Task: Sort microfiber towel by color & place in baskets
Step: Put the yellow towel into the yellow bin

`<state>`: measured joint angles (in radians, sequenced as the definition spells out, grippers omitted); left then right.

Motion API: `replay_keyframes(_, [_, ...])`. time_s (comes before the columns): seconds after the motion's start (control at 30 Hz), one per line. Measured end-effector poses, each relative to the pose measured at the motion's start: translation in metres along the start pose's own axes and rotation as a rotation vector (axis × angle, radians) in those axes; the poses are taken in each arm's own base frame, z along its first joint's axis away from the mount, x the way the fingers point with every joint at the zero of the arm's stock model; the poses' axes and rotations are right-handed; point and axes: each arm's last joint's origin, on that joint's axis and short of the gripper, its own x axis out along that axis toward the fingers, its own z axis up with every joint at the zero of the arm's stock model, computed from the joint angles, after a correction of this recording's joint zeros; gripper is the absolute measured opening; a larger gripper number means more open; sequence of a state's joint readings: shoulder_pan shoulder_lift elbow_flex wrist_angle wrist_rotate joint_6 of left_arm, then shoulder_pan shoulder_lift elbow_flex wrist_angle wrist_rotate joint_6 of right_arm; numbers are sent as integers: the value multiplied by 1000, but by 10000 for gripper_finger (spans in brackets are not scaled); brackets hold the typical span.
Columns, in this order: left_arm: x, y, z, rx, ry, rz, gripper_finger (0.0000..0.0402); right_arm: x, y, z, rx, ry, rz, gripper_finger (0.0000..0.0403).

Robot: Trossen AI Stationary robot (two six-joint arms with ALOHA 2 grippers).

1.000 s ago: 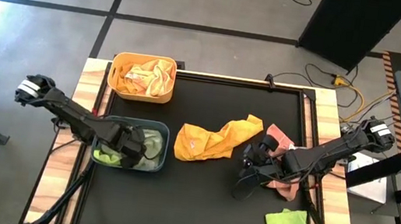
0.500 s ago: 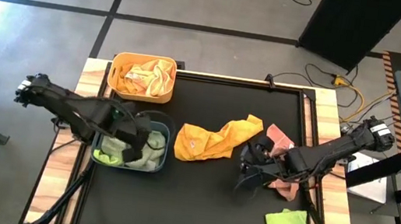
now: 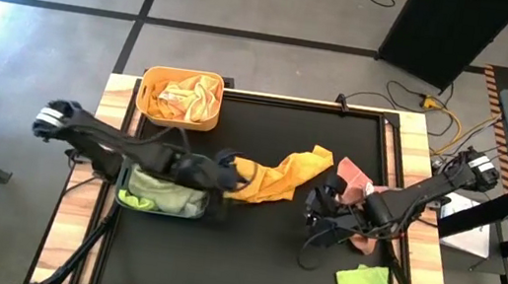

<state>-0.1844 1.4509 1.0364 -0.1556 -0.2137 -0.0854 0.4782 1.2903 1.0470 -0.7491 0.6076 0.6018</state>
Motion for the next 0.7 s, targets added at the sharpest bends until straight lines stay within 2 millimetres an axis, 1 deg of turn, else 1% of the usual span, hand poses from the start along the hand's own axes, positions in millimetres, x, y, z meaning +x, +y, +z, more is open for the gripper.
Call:
replay_keyframes(0.13, [42, 22, -15, -72, 96, 86, 220, 0, 0, 0, 2, -3, 3, 203])
replay_keyframes(0.23, [66, 36, -20, -106, 148, 130, 220, 0, 0, 1, 3, -3, 3, 203])
replay_keyframes(0.3, [80, 42, -22, -114, 187, 148, 220, 0, 0, 1, 11, -4, 3, 203])
replay_keyframes(0.5, [117, 51, -29, -182, 330, 192, 220, 1, 0, -1, 26, 0, 0, 203])
replay_keyframes(0.7, [146, 51, -38, -158, 480, 208, 220, 1, 0, -1, 26, 1, -1, 203])
